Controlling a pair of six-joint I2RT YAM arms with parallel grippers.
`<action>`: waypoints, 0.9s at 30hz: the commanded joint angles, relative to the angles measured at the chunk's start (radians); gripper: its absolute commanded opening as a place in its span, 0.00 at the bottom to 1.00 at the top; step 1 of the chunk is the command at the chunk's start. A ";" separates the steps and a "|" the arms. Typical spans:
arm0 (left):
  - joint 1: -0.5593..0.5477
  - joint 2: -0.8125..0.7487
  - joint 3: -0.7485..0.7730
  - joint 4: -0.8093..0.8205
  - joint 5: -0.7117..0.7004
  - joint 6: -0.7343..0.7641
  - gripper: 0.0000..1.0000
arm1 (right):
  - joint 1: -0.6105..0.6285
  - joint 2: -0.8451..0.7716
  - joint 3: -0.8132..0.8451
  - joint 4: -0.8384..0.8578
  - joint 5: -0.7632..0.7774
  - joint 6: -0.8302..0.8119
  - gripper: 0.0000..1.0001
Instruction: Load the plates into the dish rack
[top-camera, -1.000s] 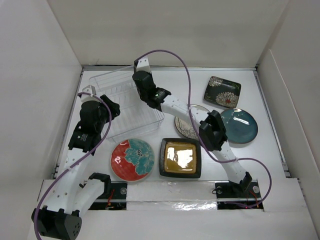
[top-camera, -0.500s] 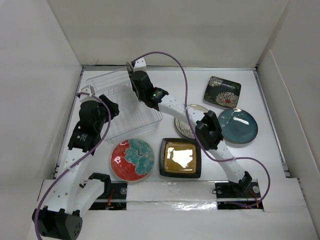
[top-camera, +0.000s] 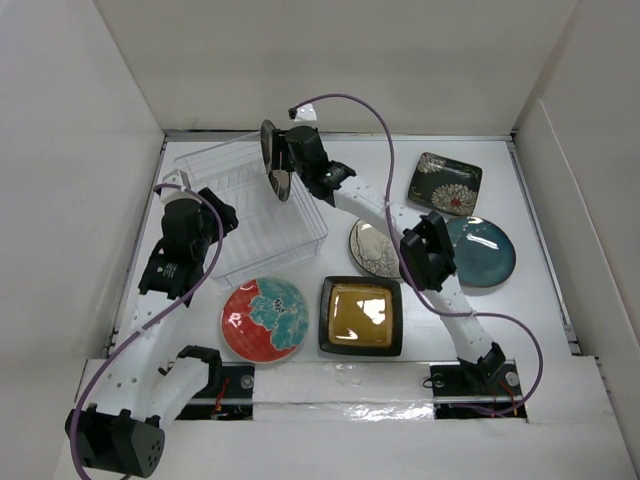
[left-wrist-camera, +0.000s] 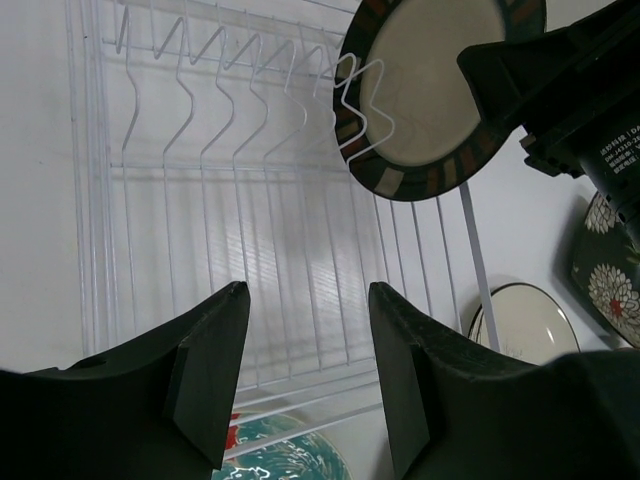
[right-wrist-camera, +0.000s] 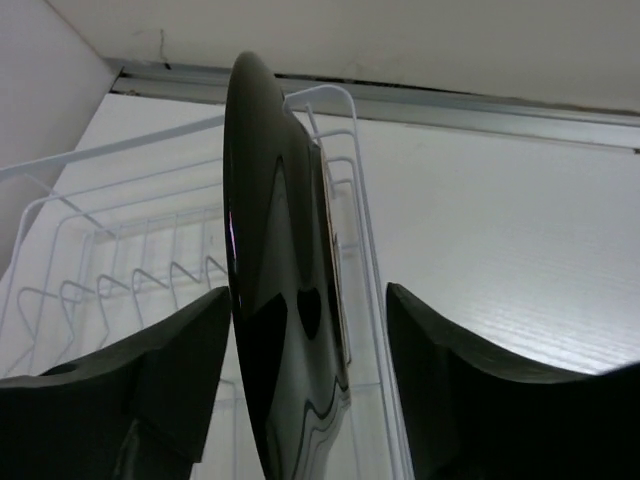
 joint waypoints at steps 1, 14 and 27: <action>0.006 -0.009 0.054 0.045 -0.027 -0.002 0.48 | -0.009 -0.121 -0.002 0.029 -0.097 -0.004 0.73; 0.006 -0.043 0.024 0.080 0.126 0.075 0.47 | -0.153 -0.880 -1.033 0.454 -0.238 0.166 0.03; -0.033 -0.074 0.024 0.086 0.216 0.121 0.04 | -0.449 -1.614 -1.850 0.084 -0.123 0.458 0.75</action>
